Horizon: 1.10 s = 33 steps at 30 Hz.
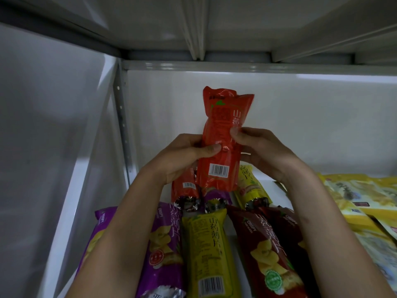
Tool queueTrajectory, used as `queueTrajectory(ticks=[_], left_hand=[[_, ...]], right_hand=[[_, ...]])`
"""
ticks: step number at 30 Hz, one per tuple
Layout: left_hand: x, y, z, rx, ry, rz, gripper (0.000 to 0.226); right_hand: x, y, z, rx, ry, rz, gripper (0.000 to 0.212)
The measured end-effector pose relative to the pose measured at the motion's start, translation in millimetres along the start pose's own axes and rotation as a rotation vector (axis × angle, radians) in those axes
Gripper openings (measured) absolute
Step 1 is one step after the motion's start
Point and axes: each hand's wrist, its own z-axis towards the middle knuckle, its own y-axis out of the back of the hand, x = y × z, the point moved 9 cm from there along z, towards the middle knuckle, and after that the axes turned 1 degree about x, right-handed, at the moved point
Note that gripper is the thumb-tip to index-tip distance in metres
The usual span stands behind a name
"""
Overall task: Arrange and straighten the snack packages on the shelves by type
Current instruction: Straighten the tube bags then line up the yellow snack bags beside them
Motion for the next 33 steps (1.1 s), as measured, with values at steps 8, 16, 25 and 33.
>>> queueTrajectory(ticks=[8, 16, 25, 33], left_hand=[[-12, 6, 0, -0.026, -0.081, -0.058, 0.049], [-15, 19, -2, -0.105, -0.119, -0.025, 0.043], [-21, 20, -3, -0.139, -0.126, -0.101, 0.041], [-20, 12, -5, -0.107, -0.09, -0.051, 0.046]], right_hand=[[6, 5, -1, -0.079, 0.059, -0.014, 0.031], [4, -3, -1, -0.021, 0.026, 0.023, 0.045], [3, -10, -3, 0.037, 0.013, -0.004, 0.046], [12, 3, -2, -0.099, 0.1, 0.039, 0.046]])
